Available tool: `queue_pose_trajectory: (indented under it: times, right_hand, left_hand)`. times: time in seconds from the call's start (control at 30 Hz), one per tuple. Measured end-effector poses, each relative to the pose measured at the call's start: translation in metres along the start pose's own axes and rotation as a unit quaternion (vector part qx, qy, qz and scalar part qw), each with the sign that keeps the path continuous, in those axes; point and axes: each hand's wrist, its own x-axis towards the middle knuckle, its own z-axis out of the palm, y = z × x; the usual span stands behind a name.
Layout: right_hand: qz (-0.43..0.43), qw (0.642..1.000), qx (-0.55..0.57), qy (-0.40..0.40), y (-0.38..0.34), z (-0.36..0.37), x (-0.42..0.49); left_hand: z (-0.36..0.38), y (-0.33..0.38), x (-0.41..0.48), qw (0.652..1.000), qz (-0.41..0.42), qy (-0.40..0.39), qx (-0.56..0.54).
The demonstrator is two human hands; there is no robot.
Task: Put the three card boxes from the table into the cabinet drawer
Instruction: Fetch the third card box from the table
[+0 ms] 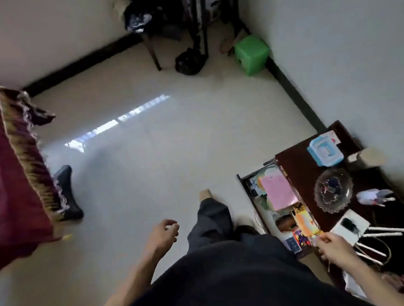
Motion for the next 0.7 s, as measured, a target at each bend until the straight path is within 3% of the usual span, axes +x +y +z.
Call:
queue_pose_trajectory:
  times: [0.17,0.37,0.43,0.7]
  right_hand:
    - [-0.129,0.972,-0.186,-0.061,-0.104,0.027,-0.004]
    - [-0.26,0.904,-0.312,-0.132,-0.232,0.141,-0.046]
    - [-0.274,0.893,-0.323,-0.154,-0.27,0.193,-0.065]
    - [-0.339,0.82,-0.411,-0.209,-0.374,0.377,-0.178]
  left_hand:
    - [0.011,-0.148,-0.062,0.973,-0.118,0.061,-0.187]
    - [0.055,-0.292,-0.142,0.867,-0.272,0.122,-0.4]
    - [0.065,-0.328,-0.162,0.831,-0.311,0.133,-0.441]
    - [0.03,-0.418,-0.193,0.751,-0.356,0.165,-0.531]
